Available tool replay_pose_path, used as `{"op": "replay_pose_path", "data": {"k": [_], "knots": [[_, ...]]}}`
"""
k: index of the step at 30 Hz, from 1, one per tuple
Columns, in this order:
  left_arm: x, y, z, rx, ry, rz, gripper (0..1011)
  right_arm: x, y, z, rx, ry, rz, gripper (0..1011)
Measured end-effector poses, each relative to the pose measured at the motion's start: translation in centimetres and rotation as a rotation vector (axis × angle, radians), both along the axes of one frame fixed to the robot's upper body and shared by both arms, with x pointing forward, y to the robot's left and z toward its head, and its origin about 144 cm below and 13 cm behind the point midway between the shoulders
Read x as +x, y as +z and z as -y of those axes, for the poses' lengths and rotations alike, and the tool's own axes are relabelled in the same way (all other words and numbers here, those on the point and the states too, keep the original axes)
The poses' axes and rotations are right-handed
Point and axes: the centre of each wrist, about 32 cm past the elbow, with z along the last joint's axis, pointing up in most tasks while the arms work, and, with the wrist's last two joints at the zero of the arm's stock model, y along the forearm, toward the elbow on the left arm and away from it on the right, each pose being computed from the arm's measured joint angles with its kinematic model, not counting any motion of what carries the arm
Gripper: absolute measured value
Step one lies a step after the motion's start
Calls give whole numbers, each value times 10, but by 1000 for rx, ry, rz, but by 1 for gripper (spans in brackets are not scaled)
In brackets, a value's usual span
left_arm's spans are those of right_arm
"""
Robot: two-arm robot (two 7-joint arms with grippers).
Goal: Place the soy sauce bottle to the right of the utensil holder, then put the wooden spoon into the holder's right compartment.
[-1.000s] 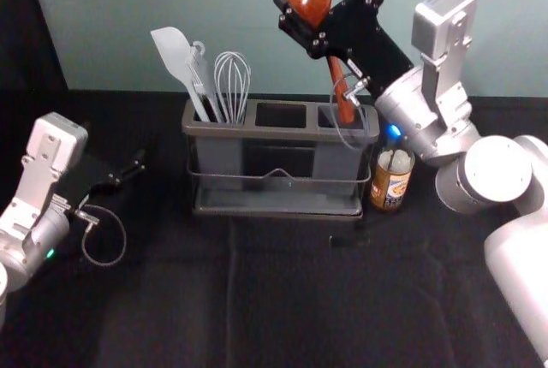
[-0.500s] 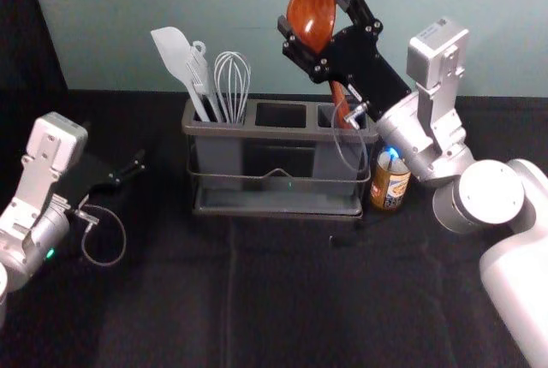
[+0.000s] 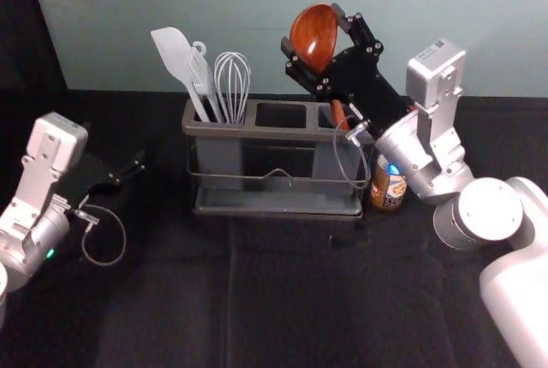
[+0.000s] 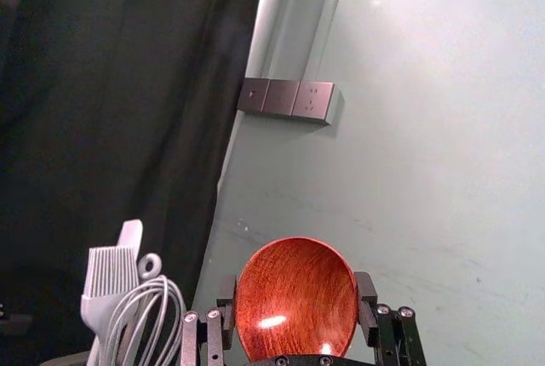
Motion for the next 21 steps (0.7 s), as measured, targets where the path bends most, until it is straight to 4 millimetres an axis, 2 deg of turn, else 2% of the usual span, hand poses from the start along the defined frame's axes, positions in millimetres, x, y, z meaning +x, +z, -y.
{"op": "replay_pose_path", "data": {"k": [17,19,21], "knots": [[0,0,0,0,0,0,1005,-3,-2,3,6,-7,-2,840],[0,0,0,0,0,0,1005,-4,-2,3,8,-7,-2,855],[0,0,0,0,0,0,1005,-5,-2,4,10,-10,-2,918]]}}
